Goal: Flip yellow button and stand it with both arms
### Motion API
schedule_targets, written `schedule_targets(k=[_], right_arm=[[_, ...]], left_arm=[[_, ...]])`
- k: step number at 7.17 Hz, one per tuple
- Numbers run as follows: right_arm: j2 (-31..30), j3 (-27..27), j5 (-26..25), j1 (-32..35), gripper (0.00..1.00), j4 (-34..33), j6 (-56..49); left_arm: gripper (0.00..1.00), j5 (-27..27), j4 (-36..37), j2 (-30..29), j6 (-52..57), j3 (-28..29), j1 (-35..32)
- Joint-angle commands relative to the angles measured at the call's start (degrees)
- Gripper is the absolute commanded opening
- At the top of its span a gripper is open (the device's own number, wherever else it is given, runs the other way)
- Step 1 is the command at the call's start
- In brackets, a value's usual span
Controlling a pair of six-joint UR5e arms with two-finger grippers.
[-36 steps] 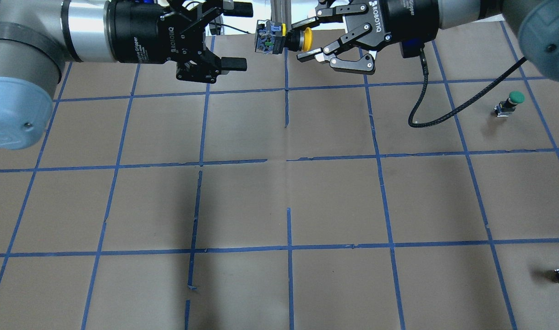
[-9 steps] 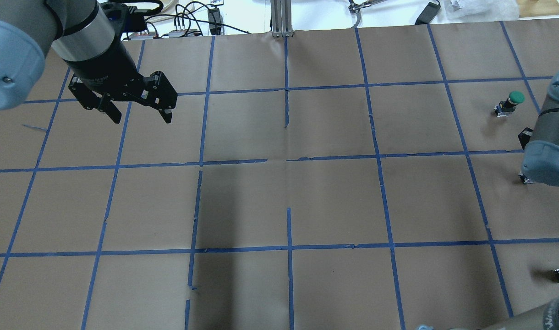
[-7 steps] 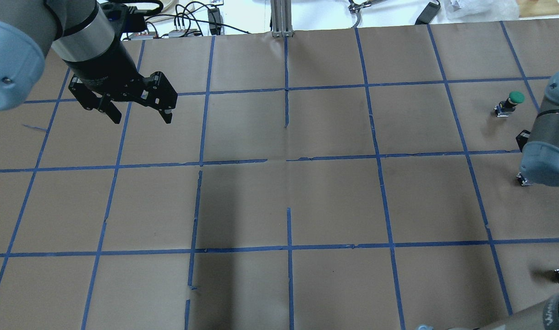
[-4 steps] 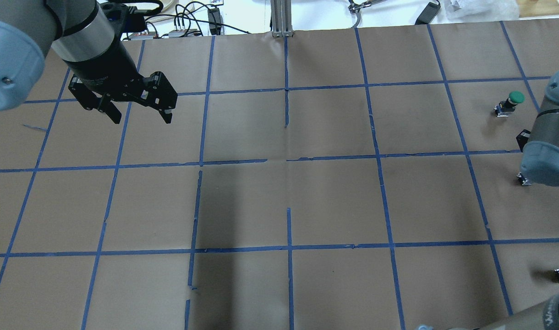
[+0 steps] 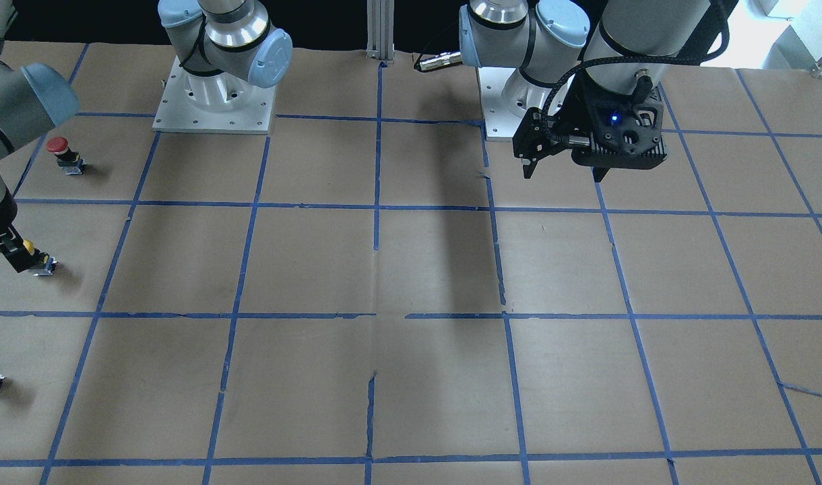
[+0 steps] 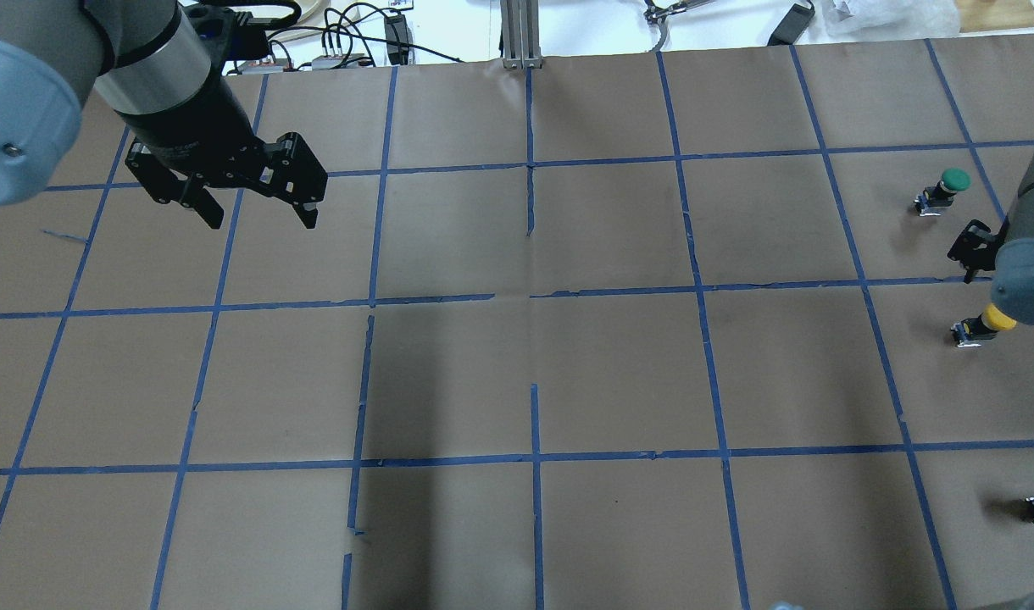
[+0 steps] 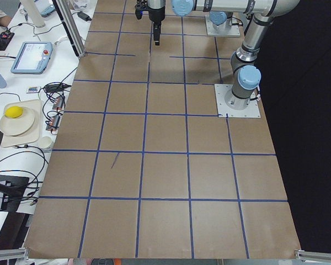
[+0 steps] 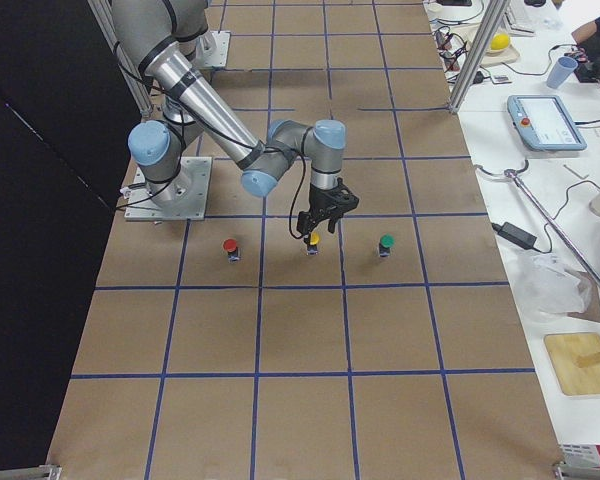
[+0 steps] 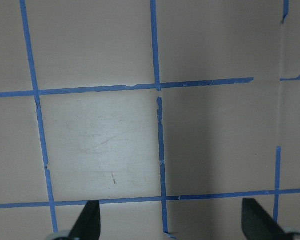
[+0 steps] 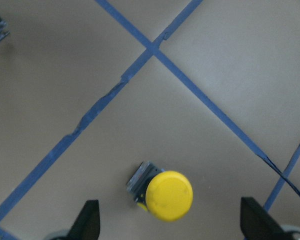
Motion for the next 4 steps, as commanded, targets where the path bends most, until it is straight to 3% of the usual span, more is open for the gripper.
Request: schedule_targets(k=[1,2,4], right_arm=[[-3.39,-9.45,8.75,0.56,1.00,20.53,-2.06],[-4.53,-14.73,12.35,2.91,1.00,28.65,-1.97],[-8.21,-21.88,13.87,13.77,1.00,39.40,-1.97]], left_arm=[[1.00,0.16,-0.03,0.02,-0.02,0.24,0.09],[1.00,0.33,-0.03,0.02,0.07,0.24,0.09],[1.00,0.24,-0.03,0.02,0.07,0.33,0.09]])
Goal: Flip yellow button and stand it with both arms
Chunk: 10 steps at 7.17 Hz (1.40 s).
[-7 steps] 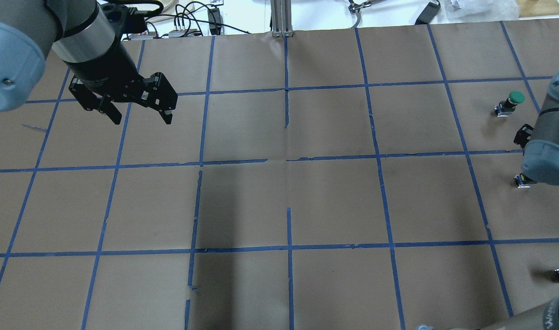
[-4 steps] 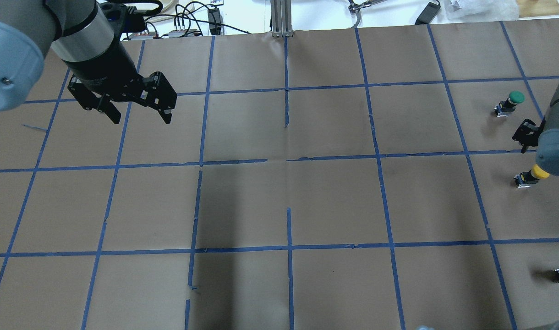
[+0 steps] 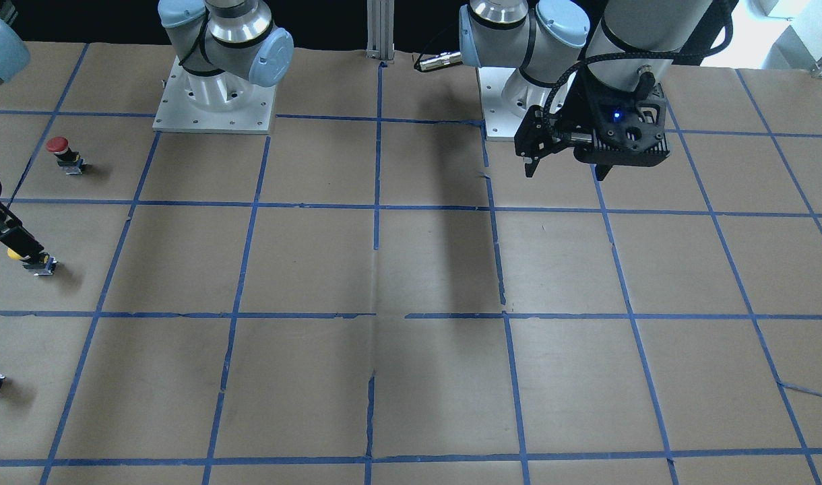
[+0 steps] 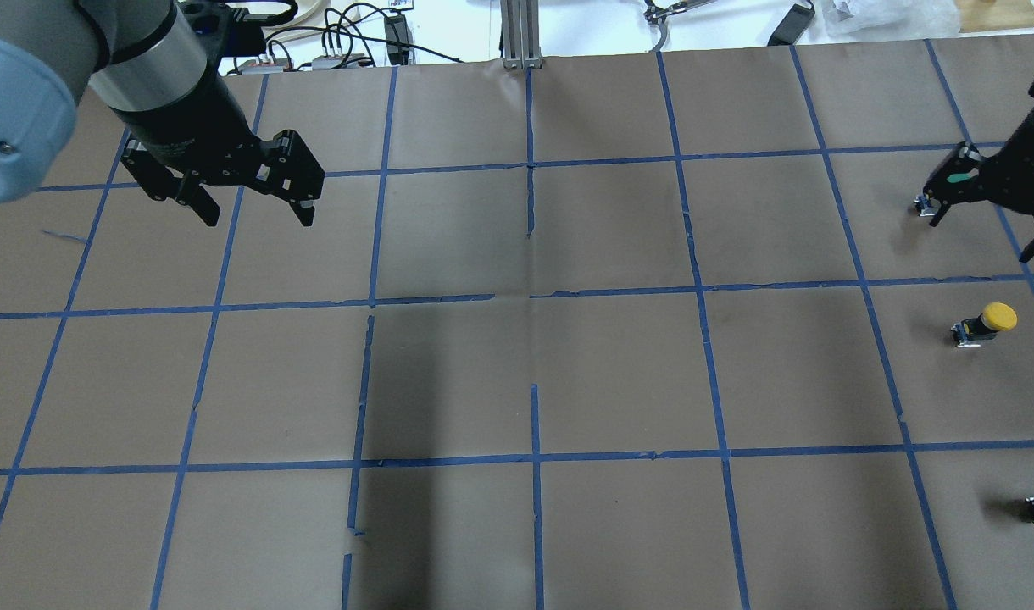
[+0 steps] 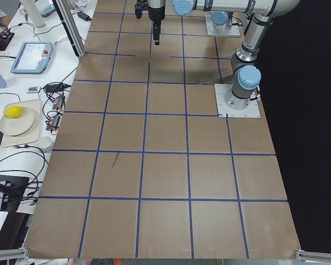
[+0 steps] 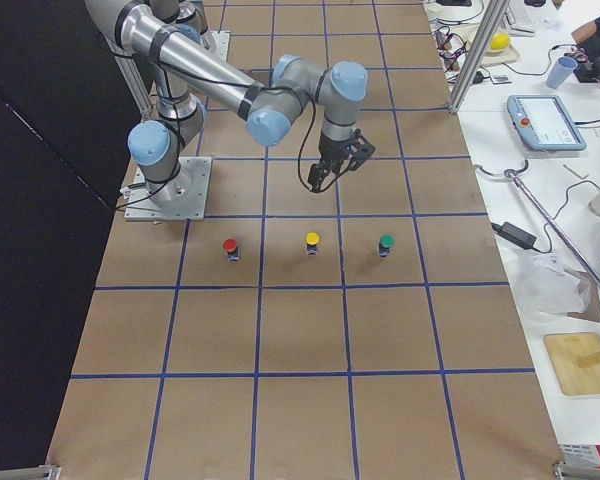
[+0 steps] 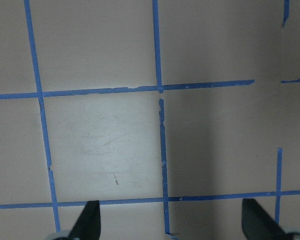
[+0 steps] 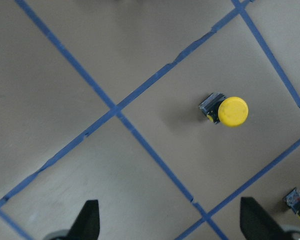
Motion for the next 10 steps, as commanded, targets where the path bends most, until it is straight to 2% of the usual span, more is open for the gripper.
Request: schedule_targets(k=[1,4,6,10], right_arm=[[-4.06,-4.00,5.12,12.76,1.00,8.35,0.76],[-8.99,-4.70,7.26,19.30,1.00,13.98,0.68],[-9.61,-3.48,7.26,20.20,1.00,16.25,0.77],[-9.97,-3.91,6.39,20.29,1.00,16.36,-0.11]], left_arm=[[1.00,0.04,0.00,-0.01,0.01,0.15,0.00],[1.00,0.13,-1.40,-0.10,0.01,0.58,-0.17],[1.00,0.05,-2.29,-0.19,0.01,0.76,-0.70],[1.00,-0.04,-1.85,-0.27,0.62,0.85,-0.17]])
